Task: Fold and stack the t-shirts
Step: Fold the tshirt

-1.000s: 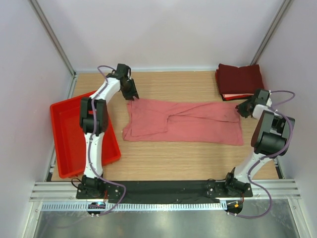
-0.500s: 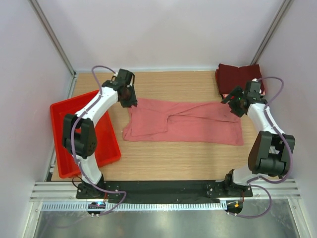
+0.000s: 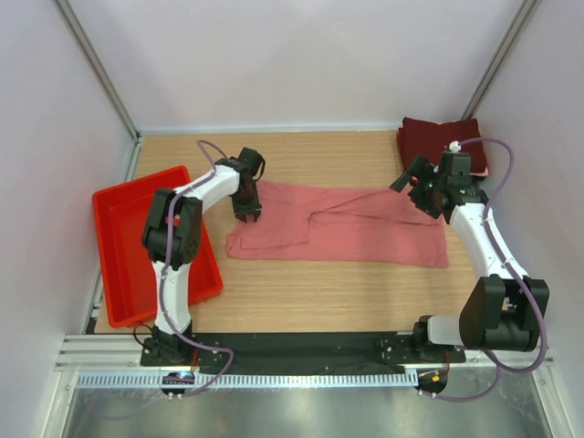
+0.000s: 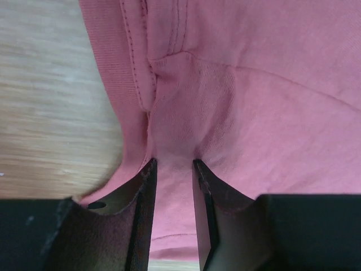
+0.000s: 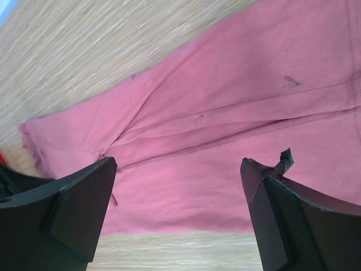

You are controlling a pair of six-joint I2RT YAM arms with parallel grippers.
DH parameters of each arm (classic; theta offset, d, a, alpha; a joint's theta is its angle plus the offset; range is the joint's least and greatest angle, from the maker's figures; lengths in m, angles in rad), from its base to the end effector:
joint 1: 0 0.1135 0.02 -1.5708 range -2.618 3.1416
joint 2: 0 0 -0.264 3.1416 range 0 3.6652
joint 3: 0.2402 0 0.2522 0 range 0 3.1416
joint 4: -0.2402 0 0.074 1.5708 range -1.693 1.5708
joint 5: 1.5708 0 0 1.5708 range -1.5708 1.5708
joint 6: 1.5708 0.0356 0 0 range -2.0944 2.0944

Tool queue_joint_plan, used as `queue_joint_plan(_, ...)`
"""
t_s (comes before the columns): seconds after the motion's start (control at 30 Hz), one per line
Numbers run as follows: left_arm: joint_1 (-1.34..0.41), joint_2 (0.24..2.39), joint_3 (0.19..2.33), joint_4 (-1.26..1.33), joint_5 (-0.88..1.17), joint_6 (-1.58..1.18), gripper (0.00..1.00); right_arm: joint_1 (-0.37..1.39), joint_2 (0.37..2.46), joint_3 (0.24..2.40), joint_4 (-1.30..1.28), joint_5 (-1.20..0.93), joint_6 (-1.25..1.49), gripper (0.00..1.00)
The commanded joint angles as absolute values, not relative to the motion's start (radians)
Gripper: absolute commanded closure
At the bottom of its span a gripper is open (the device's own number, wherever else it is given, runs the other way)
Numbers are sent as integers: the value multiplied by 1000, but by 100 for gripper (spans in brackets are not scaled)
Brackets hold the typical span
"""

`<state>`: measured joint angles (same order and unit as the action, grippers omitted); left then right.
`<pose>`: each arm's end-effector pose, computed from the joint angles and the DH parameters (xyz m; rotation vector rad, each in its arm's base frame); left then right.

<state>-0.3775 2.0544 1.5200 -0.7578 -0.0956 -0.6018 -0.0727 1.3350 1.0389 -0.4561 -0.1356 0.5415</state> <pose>0.3863 -0.1495 0.1689 -0.3380 2.8304 -0.0676 0.2895 -0.0163 0.2814 0.6434 2.2575 0.3914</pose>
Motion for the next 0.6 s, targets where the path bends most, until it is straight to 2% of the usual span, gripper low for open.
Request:
queue_joint_plan(0.0,-377,2173,1697,-805,-182,-586,67,-61,1258,1013,-440,-164,554,0)
queue_joint_plan(0.1,-370,2259,1798,-854,-260,-566,67,-57,1212,982,-439,-160,560,0)
queue_joint_plan(0.23,-347,2376,2044,-854,-293,-522,67,-38,1180,951,-436,-153,563,0)
queue_joint_plan(0.43,-311,2534,2393,-877,-215,-486,66,0,1204,966,-471,-127,520,0)
queue_joint_plan(0.53,-311,2433,2320,-800,-192,-499,64,44,1250,994,-509,-114,494,0)
queue_joint_plan(0.57,-313,2325,2260,-761,-166,-503,63,57,1271,997,-511,-109,492,0)
